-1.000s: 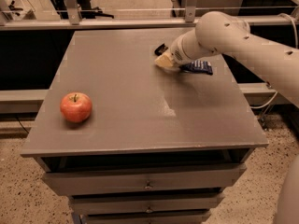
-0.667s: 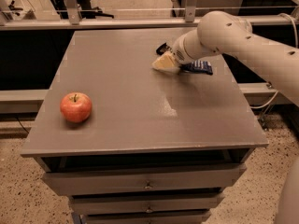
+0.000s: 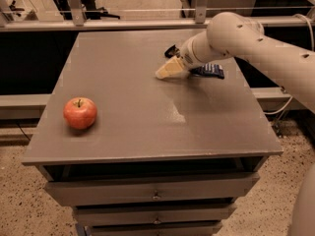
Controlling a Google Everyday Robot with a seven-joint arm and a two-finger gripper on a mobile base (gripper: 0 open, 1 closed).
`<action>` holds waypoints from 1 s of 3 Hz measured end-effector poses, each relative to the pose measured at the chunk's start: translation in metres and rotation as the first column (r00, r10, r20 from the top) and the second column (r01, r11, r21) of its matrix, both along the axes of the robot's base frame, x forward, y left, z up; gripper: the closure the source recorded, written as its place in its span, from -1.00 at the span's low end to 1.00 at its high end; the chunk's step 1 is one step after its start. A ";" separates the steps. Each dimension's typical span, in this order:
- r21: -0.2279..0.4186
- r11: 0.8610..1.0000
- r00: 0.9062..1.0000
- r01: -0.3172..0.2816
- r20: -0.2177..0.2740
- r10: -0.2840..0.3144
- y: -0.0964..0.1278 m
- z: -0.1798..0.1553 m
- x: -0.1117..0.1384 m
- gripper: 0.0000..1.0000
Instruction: Move rxbar chocolate near rxbar blueberry
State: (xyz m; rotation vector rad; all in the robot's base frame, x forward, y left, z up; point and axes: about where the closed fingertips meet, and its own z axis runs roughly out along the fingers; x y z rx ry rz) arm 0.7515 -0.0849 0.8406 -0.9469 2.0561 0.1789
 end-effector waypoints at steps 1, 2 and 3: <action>0.059 0.998 0.999 0.035 0.039 -0.037 -0.038 0.023 0.006 -1.00; 0.193 0.977 0.980 0.087 0.162 -0.119 -0.122 0.090 0.006 -1.00; 0.256 0.961 0.956 0.101 0.241 -0.165 -0.190 0.140 -0.008 -1.00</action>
Offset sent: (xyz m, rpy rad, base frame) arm -0.0047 -0.2496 0.1765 0.3421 -0.3472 -0.2083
